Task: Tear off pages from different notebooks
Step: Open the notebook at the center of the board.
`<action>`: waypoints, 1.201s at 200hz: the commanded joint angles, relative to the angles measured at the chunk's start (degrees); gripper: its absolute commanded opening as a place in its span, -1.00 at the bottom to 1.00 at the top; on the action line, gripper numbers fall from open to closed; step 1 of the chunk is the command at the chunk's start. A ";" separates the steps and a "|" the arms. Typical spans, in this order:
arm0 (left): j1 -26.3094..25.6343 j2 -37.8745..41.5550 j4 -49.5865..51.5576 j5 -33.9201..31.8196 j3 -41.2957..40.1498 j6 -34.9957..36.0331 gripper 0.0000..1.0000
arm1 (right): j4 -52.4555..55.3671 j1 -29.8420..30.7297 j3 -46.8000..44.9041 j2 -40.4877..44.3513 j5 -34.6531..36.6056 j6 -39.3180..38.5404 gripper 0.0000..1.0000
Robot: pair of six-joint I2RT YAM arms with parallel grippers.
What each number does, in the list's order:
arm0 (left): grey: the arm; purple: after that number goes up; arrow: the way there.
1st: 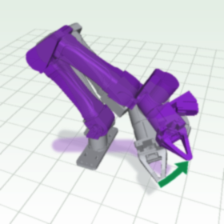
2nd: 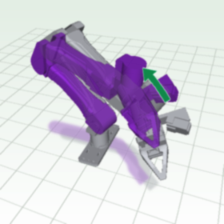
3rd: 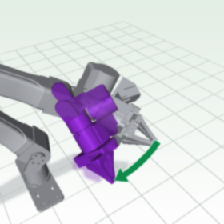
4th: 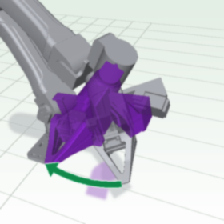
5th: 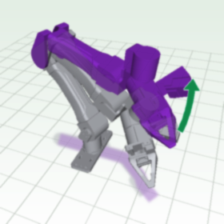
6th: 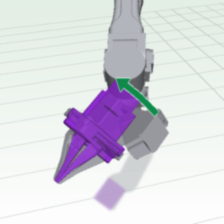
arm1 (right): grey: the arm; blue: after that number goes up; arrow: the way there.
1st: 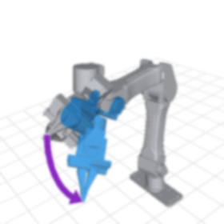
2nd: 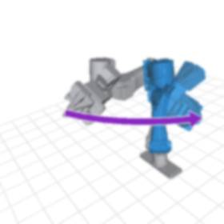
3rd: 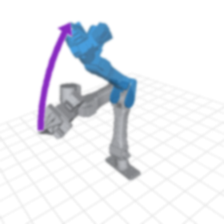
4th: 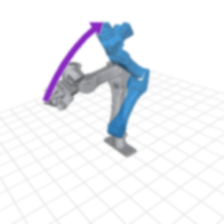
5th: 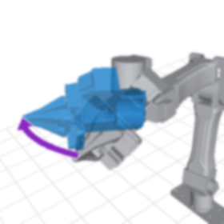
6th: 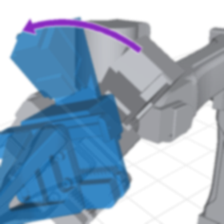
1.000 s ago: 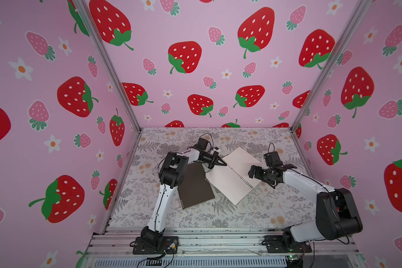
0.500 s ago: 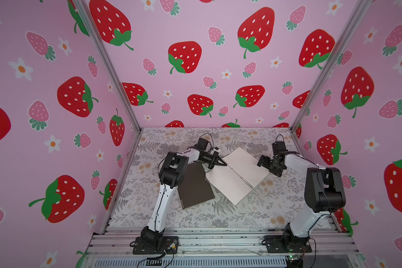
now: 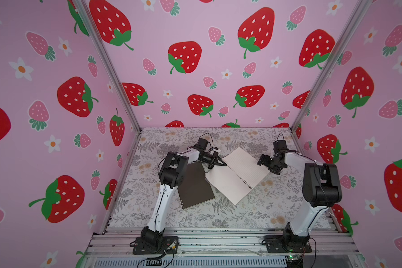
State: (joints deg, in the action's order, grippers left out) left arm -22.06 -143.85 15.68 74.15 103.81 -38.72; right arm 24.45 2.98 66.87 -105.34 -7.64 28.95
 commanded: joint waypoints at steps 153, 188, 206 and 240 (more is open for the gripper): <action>-0.64 -1.20 1.13 1.56 2.51 0.57 -1.00 | 8.04 11.53 12.71 -7.61 12.77 -12.41 0.92; -0.68 -1.08 1.08 1.50 2.45 0.67 -1.00 | 6.06 10.38 15.47 -9.27 4.26 -12.43 0.89; -0.65 -0.96 1.14 1.39 2.29 0.73 -1.00 | 5.31 10.38 15.36 -9.26 1.15 -11.87 0.85; -0.53 -0.74 1.52 1.84 2.27 1.05 -1.00 | 7.00 10.55 14.72 -7.90 0.98 -12.56 0.14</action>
State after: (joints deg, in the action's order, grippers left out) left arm -22.22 -143.85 16.10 72.97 104.22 -38.83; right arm 31.09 13.23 81.47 -113.80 -3.90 17.28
